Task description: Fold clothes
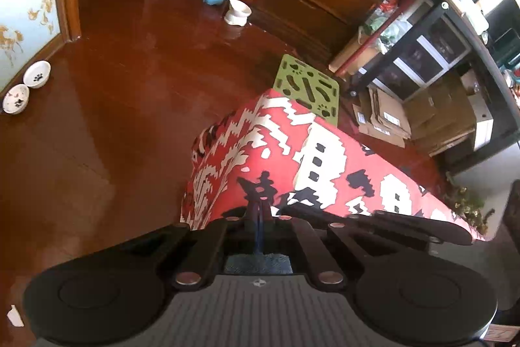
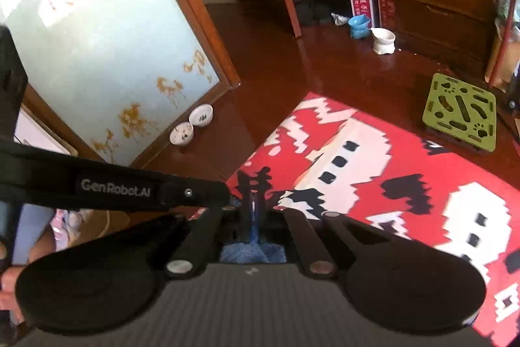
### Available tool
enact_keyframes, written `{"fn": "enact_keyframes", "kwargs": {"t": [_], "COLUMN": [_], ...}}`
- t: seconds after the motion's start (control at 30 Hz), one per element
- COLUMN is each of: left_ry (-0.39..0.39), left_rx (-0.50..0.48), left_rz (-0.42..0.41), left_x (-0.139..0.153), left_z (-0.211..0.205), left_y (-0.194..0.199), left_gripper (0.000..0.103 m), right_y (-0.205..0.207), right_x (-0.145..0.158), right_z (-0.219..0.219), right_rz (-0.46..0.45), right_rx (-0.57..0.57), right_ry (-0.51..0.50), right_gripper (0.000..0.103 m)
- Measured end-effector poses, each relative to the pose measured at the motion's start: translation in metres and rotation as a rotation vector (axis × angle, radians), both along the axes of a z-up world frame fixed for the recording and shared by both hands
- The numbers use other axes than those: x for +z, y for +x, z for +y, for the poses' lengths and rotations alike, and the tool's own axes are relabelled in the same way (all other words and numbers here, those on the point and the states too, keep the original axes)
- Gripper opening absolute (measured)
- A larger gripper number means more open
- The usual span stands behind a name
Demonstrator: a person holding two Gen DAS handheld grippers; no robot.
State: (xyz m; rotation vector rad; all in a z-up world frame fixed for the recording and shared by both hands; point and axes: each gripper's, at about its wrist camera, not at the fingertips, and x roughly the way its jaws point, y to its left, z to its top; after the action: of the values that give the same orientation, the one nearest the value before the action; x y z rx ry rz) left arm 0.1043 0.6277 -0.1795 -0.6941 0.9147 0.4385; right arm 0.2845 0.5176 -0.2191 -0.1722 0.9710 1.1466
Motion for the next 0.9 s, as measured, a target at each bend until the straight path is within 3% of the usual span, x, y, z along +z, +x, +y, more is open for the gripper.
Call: {"fn": "enact_keyframes", "kwargs": {"t": [0.13,0.27,0.47,0.63,0.9], "left_ry": [0.009,-0.018,-0.058,-0.036,-0.004], "left_rx": [-0.024,-0.028,-0.077,-0.080,-0.055], "left_rz": [0.031,0.009,0.021,0.039,0.023], "left_x": [0.012,0.022,0.009,-0.009,-0.007], "left_z": [-0.013,-0.032,-0.065,-0.072,-0.058], "left_y": [-0.001,-0.008,-0.020,-0.023,-0.007], "left_gripper": [0.001,0.001,0.001,0.002,0.002], "right_y": [-0.004,-0.019,-0.044,-0.052,-0.025], "right_x": [0.016,0.025,0.016,0.004,0.002], "right_z": [-0.023,-0.048,-0.078,-0.077,-0.062], "right_rz": [0.007,-0.022,-0.003,-0.041,-0.043], "right_rx": [-0.017,-0.013,-0.018,-0.017,-0.104], "right_ry": [0.005,-0.020,-0.076,-0.084,-0.084], "right_gripper": [0.002,0.002,0.002,0.000,0.000]}}
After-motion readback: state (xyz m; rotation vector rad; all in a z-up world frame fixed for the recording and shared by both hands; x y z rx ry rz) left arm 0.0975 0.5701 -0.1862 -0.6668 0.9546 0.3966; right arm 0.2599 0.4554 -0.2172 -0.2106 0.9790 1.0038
